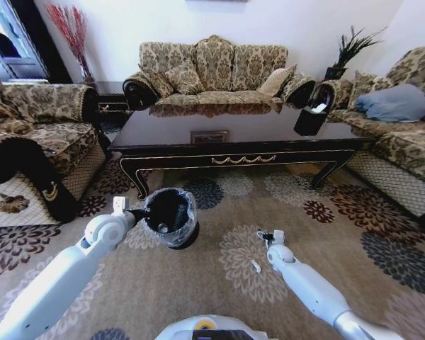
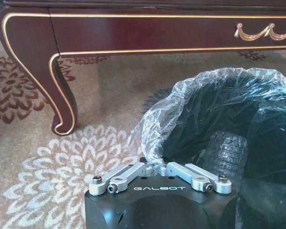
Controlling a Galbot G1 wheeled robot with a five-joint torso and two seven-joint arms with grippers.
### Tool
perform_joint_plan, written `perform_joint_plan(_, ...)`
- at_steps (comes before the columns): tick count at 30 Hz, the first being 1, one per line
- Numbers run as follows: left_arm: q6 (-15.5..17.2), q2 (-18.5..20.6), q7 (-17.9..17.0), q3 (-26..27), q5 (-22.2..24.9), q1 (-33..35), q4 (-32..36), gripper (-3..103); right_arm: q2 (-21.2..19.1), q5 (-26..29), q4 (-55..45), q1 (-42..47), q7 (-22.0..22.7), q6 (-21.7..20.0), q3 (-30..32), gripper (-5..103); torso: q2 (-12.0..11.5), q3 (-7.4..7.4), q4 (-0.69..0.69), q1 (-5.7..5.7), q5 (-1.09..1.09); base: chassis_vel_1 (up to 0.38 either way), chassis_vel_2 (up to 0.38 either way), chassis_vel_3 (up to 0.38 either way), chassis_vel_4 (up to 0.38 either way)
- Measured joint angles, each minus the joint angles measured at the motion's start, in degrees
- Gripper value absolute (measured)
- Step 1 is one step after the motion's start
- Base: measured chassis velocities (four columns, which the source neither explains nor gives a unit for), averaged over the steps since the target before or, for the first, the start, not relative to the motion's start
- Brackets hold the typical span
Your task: Move to the front of the table and pick up the trash from the floor, then place it into the trash bin.
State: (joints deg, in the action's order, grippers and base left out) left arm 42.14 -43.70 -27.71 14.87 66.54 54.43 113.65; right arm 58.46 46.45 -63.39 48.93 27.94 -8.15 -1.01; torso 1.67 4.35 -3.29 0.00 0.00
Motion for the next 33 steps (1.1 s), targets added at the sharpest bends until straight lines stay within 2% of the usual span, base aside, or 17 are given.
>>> perform_joint_plan(10, 0.0, 0.0, 0.0, -0.8, -0.1, -0.5, -0.6, 2, 2.6, -2.0, 6.5, -1.2, -2.0, 0.9, 1.0, 101, 0.0, 0.00, 0.01, 0.00, 0.01, 0.000, 0.000, 0.000, 0.000)
perform_joint_plan(11, 0.0, 0.1, 0.0, -0.8, -0.1, -0.5, -0.6, 2, 3.1, -2.3, 7.3, -1.5, -2.3, 1.2, 1.1, 96, 0.0, 0.00, 0.01, 0.00, 0.00, 0.000, 0.000, 0.000, 0.000)
perform_joint_plan(13, 0.0, 0.2, 0.0, -0.8, -0.1, -0.5, -0.7, 2, 3.4, -2.4, 7.6, -1.6, -2.4, 1.2, 1.1, 96, 0.0, 0.00, 0.01, 0.00, 0.00, 0.000, 0.000, 0.000, 0.000)
perform_joint_plan(17, 0.0, 0.4, 0.0, -0.7, -0.1, -0.4, -0.7, 2, 4.5, -3.5, 8.3, -1.7, -2.7, 1.3, 1.1, 75, 0.0, 0.00, 0.01, 0.00, 0.00, 0.000, 0.000, 0.000, 0.000)
perform_joint_plan(18, 0.0, 0.4, 0.0, -0.7, -0.1, -0.4, -0.7, 2, 4.5, -3.5, 8.3, -1.7, -2.7, 1.3, 1.1, 75, 0.0, 0.00, 0.01, 0.00, 0.00, 0.000, 0.000, 0.000, 0.000)
perform_joint_plan(20, 0.0, 0.4, 0.0, -0.7, -0.1, -0.4, -0.7, 2, 4.8, -4.2, 8.6, -1.4, -2.7, 1.3, 1.1, 63, 0.0, 0.00, 0.01, 0.00, 0.00, 0.000, 0.000, 0.000, 0.000)
perform_joint_plan(22, 0.0, 0.4, 0.0, -0.7, -0.1, -0.4, -0.7, 2, 4.9, -4.5, 8.6, -1.2, -2.7, 1.3, 1.2, 63, 0.0, 0.00, 0.00, 0.00, 0.00, 0.000, 0.000, 0.000, 0.000)
perform_joint_plan(26, 0.0, 0.4, 0.0, -0.6, -0.2, -0.3, -0.6, 2, 5.0, -5.6, 8.8, -0.4, -2.8, 1.4, 1.5, 41, 0.0, 0.00, 0.00, 0.00, 0.00, 0.000, 0.000, 0.000, 0.000)
perform_joint_plan(28, 0.0, 0.3, 0.0, -0.7, -0.2, -0.3, -0.6, 2, 4.9, -5.9, 8.8, -0.2, -2.9, 1.5, 1.6, 41, 0.0, 0.00, 0.00, 0.00, 0.00, 0.000, 0.000, 0.000, 0.000)
perform_joint_plan(32, 0.0, 0.1, 0.0, -0.7, -0.3, -0.3, -0.6, 2, 4.6, -6.8, 8.7, 0.4, -3.1, 1.7, 1.9, 20, 0.0, 0.00, 0.00, 0.00, 0.00, 0.000, 0.000, 0.000, 0.000)
perform_joint_plan(33, 0.0, 0.1, 0.0, -0.7, -0.3, -0.3, -0.6, 2, 4.6, -6.8, 8.7, 0.4, -3.1, 1.7, 1.9, 20, 0.0, 0.00, 0.00, 0.00, 0.00, 0.000, 0.000, 0.000, 0.000)
